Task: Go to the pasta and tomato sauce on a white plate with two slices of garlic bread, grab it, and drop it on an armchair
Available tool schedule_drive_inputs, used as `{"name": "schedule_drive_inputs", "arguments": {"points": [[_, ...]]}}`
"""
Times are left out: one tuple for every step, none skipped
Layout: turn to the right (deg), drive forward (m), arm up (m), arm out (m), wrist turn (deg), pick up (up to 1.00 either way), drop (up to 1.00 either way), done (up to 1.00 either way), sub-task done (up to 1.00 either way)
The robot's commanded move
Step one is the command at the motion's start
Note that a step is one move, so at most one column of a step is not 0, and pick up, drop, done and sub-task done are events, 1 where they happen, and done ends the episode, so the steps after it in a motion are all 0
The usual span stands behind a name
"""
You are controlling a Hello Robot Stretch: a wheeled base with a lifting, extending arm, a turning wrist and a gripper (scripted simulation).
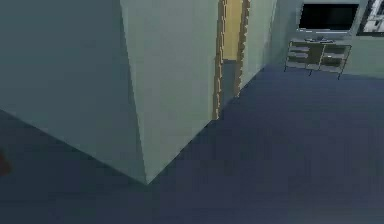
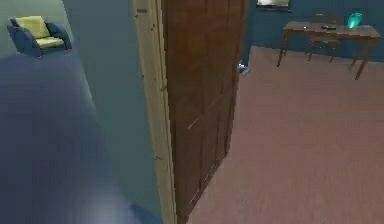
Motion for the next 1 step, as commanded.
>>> {"name": "schedule_drive_inputs", "arguments": {"points": [[45.0,0.0,0.0,0.0,0.0,0.0,0.0,0.0,0.0]]}}
